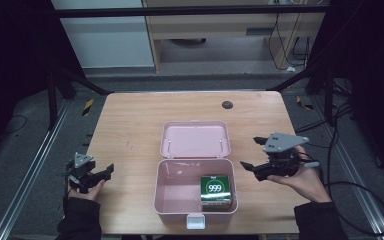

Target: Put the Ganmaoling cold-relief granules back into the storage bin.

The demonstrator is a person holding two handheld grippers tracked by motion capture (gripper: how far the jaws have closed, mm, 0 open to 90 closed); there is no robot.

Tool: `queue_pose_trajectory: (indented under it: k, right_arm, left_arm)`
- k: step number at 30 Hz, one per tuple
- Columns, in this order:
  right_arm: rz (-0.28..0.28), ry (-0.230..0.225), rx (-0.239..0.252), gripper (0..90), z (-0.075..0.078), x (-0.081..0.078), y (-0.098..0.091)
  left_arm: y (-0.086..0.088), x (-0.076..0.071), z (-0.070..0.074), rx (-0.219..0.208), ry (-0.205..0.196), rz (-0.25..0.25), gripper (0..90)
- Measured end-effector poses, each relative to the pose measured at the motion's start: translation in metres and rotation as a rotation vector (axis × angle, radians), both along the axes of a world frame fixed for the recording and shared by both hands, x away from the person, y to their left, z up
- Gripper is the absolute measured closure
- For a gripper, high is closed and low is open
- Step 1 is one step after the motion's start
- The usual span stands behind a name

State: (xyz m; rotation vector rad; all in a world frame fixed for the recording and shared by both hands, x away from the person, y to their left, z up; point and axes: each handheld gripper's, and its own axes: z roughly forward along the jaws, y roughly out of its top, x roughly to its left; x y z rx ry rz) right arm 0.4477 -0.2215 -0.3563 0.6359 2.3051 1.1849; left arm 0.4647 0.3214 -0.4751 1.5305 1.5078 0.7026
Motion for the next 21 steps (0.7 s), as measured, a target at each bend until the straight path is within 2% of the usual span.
queue_pose_trajectory:
  k: [4,7,10,12,15,17,20,21]
  right_arm:
    - [-0.161,-0.018,0.12,15.3,-0.017,0.001,-0.026]
    - [-0.297,-0.026,0.189,14.8,-0.031,0.003,-0.04]
    - [-0.404,-0.027,0.26,13.5,-0.046,0.006,-0.048]
    - [-0.466,-0.022,0.279,12.2,-0.056,0.009,-0.052]
    - [-0.545,-0.003,0.288,10.1,-0.074,0.012,-0.057]
    - [-0.579,0.017,0.249,8.0,-0.085,0.014,-0.06]
    - [-0.657,-0.012,0.188,8.1,-0.098,0.014,-0.065]
    - [-0.676,-0.008,0.177,7.6,-0.103,0.013,-0.068]
  left_arm:
    - [-0.001,0.0,0.0,0.006,0.004,-0.004,29.3]
    - [-0.001,0.001,-0.001,0.004,0.008,-0.005,30.5]
    - [0.0,0.001,-0.002,0.006,0.015,-0.005,30.8]
    - [0.0,0.001,-0.002,0.007,0.016,-0.003,30.5]
    - [0.002,0.001,-0.003,0.008,0.015,-0.004,29.2]
    - [0.002,0.002,-0.003,0.005,0.013,-0.007,27.3]
    - [0.001,0.003,-0.004,0.01,0.015,-0.006,24.6]
    - [0.001,0.004,-0.005,0.014,0.014,-0.005,23.8]
